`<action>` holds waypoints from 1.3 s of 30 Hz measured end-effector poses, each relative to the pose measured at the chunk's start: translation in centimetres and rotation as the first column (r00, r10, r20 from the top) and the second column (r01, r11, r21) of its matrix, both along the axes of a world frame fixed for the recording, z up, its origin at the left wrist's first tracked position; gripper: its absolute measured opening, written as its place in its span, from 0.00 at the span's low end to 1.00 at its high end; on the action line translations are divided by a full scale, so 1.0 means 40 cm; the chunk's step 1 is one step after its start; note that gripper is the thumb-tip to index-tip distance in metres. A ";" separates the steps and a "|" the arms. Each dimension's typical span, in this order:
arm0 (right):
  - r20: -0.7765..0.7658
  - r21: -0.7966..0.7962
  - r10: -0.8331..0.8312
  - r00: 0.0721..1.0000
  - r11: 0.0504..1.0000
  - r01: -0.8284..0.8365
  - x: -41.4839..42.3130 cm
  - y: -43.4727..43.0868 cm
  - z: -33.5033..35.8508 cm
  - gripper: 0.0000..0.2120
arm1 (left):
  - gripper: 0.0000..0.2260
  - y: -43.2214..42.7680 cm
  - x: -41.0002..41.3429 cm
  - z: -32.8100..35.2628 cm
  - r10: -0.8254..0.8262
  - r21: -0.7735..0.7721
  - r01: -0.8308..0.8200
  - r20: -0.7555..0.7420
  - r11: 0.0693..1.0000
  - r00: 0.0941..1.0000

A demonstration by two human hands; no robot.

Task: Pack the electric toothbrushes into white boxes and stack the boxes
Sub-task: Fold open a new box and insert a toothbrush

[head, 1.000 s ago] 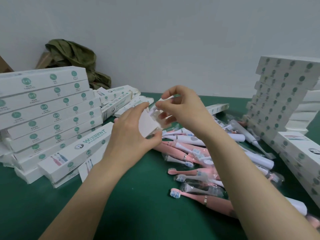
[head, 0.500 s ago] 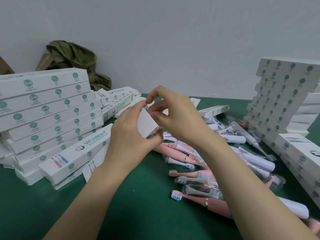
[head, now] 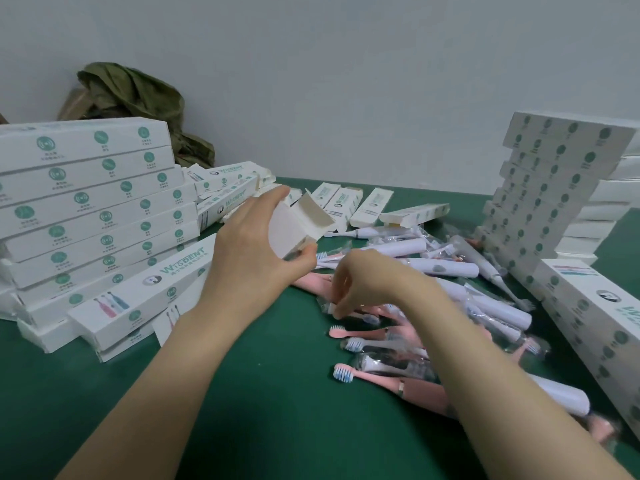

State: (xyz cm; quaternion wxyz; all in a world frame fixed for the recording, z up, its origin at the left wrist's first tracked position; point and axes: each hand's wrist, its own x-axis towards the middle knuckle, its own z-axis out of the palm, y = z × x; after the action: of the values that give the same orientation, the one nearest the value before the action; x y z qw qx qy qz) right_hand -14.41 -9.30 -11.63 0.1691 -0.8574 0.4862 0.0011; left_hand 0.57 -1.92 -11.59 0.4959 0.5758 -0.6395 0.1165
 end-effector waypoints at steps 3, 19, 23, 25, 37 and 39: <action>-0.050 -0.075 0.007 0.999 0.997 -0.010 0.012 -0.009 -0.012 0.07 | 0.28 -0.002 0.005 0.005 0.015 -0.019 -0.015 -0.011 1.000 1.000; 0.969 0.175 -0.113 0.222 0.942 -0.286 -0.042 0.076 0.185 0.09 | 0.28 0.000 -0.011 -0.004 -0.050 0.013 0.050 0.022 0.999 0.998; 0.861 0.006 -0.031 0.507 0.999 0.052 -0.015 0.079 0.170 0.04 | 0.28 0.000 -0.015 -0.004 -0.016 -0.002 0.016 -0.018 1.000 1.000; 0.809 0.002 -0.095 0.580 0.987 0.158 -0.018 0.074 0.166 0.03 | 0.30 0.001 -0.017 -0.005 -0.020 -0.005 0.020 -0.017 1.000 1.000; 0.775 -0.028 -0.143 0.615 0.965 0.259 0.032 0.103 0.154 0.07 | 0.32 -0.005 -0.026 -0.017 -0.093 0.012 0.092 0.041 0.996 0.995; 0.764 0.120 -0.186 0.617 0.982 0.147 0.026 0.100 0.159 0.07 | 0.32 -0.009 -0.022 -0.018 -0.086 0.017 0.086 0.031 0.996 0.996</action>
State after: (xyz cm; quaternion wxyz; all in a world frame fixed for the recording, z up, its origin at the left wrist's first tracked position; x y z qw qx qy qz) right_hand -13.38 -5.28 -5.27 0.3792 -0.7223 0.4442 -0.3703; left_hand -0.29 -2.26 -12.33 0.4858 0.5497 -0.6724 0.0990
